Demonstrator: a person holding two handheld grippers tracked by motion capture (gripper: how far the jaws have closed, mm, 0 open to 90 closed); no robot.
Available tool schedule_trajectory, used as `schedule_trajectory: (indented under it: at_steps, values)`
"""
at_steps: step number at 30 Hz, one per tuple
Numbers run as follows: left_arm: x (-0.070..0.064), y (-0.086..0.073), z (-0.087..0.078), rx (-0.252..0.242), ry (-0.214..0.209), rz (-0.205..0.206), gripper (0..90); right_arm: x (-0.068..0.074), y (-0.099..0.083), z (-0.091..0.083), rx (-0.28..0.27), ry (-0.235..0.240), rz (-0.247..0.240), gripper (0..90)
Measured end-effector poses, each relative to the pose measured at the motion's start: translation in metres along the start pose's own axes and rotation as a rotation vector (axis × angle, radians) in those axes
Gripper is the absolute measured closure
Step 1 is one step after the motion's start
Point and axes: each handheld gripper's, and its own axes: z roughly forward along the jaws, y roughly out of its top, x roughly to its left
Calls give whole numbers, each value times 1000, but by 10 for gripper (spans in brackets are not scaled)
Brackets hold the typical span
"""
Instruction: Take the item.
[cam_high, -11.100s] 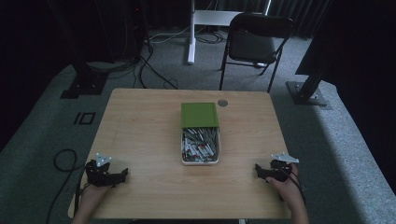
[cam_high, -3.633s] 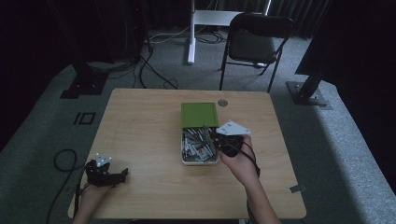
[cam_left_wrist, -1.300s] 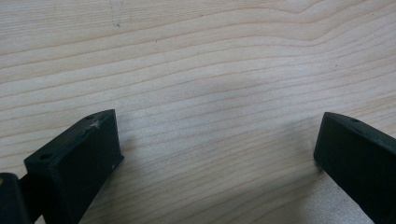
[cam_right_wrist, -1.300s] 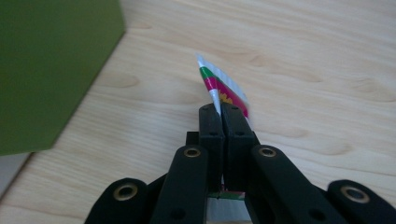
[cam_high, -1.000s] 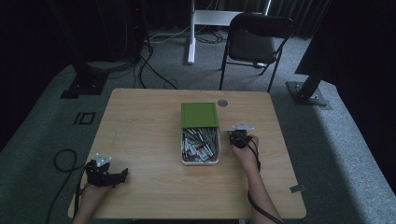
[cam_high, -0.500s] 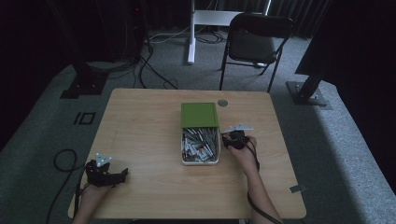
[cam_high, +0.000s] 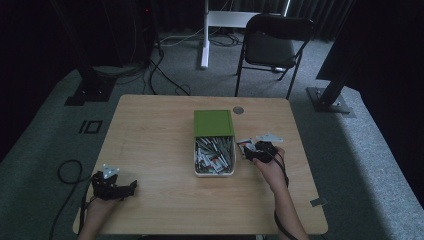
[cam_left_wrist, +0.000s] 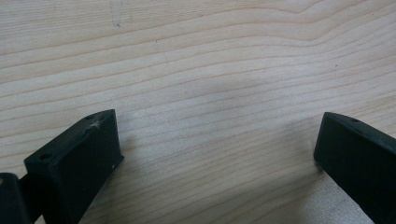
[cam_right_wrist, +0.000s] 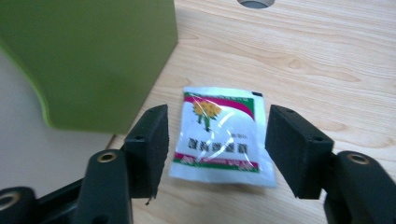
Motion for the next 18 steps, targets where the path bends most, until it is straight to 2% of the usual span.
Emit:
schedule_trajectory:
  at_steps: [8, 14, 18]
  values:
    - [0, 0, 0, 0, 0, 0, 13, -8, -9, -12, -11, -19, 8, 297]
    - [0, 0, 0, 0, 0, 1, 13, -16, -21, -19, -26, -30, 54, 235]
    - [0, 0, 0, 1, 0, 1, 13, -21, -28, -24, -31, -45, 58, 184]
